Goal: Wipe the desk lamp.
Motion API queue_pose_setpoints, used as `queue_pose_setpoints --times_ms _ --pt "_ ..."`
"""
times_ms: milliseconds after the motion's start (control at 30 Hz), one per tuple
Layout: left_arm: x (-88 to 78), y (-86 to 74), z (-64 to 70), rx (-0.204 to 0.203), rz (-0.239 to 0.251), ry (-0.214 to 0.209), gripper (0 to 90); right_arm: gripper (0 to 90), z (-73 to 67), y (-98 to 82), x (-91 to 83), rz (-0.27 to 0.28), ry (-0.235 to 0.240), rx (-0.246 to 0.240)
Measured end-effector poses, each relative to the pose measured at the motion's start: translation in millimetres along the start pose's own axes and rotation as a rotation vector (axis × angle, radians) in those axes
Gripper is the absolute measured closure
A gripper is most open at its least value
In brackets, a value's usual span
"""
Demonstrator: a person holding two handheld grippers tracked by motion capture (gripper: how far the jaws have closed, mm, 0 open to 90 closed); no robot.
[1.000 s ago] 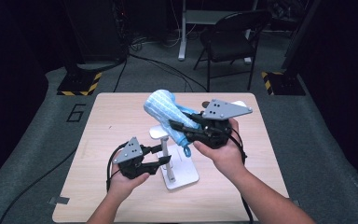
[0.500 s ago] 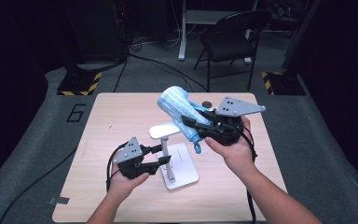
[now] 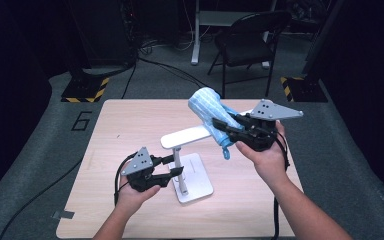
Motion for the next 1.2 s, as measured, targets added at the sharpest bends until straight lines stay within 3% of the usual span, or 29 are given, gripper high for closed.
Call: queue_pose_setpoints --times_ms 400,733,1200 --pt "0.4 0.0 -0.2 0.000 0.000 -0.003 52.5 65.9 20.9 -8.9 -16.1 -0.030 -0.039 0.015" --pt "1.0 0.3 -0.4 -0.003 -0.001 -0.005 52.4 65.9 37.2 -15.8 -26.8 -0.060 -0.064 0.063" --pt "0.4 0.4 -0.9 0.000 -0.009 -0.007 52.3 65.9 55.5 -22.4 -41.7 -0.092 -0.119 0.071"
Point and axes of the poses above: each handheld gripper's, and its own axes: x roughly forward along the jaws, y roughly out of its top, z roughly to its right, the point moved 1 cm from there along x, roughly forward along the jaws, and after that the axes turned 14 degrees about -x, right-handed, at the moved point
